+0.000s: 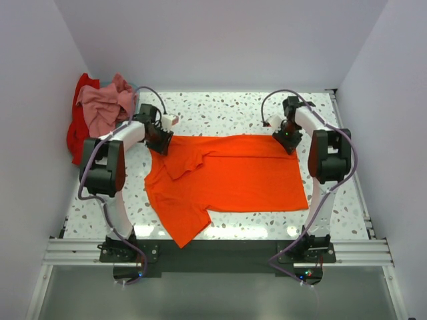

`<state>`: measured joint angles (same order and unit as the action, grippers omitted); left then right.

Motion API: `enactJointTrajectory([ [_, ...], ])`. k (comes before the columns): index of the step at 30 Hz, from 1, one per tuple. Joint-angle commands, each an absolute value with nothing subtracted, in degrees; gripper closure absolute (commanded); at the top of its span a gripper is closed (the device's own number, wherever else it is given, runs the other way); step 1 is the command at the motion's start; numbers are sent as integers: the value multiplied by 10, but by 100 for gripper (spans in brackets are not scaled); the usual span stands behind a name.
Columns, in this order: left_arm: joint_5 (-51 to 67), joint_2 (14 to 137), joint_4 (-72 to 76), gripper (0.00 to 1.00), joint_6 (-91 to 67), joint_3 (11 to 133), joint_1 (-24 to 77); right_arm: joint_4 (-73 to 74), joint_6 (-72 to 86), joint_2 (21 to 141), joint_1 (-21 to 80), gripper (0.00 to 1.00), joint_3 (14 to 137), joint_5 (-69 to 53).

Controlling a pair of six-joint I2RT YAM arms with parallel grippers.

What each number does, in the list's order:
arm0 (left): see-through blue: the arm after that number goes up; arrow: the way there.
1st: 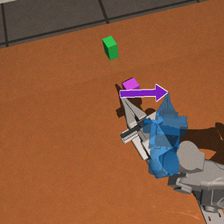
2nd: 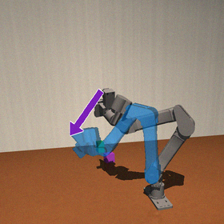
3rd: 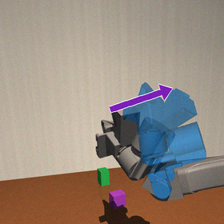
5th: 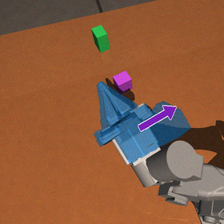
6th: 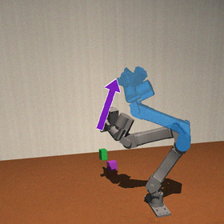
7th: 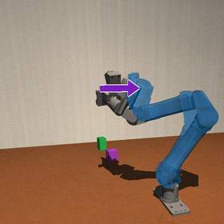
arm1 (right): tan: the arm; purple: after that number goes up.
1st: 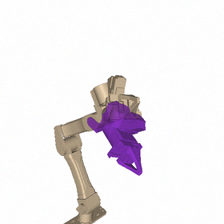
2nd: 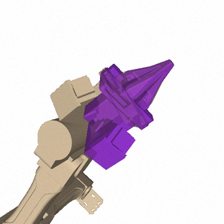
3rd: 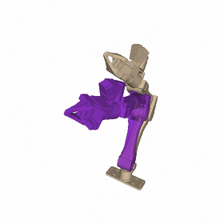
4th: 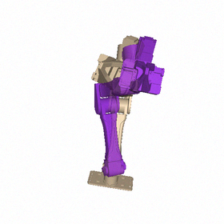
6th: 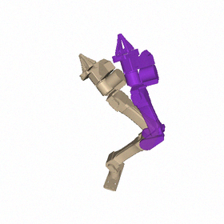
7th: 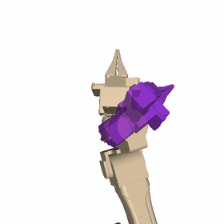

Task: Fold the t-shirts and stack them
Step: Fold the tshirt

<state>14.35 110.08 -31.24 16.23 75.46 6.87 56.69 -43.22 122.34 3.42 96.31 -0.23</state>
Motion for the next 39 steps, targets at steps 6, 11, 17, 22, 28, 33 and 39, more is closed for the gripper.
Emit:
enactJointTrajectory([
  [6,87,1196,-334,64,173,841,67,539,-420,1308,38,80,1004,84],
  [11,69,1271,-337,64,163,927,62,533,-400,1360,38,82,1070,110],
  [17,78,1321,-341,62,149,1019,47,515,-375,1374,38,80,1126,114],
  [22,179,1249,-346,45,171,1028,45,537,-376,1312,38,63,1156,64],
  [28,306,1091,-376,22,240,954,45,613,-416,1162,38,17,1129,-46],
  [33,366,972,-464,20,387,822,46,684,-490,1052,33,11,1000,-89],
  [39,349,833,-543,24,495,660,65,680,-562,919,29,31,771,-84],
])
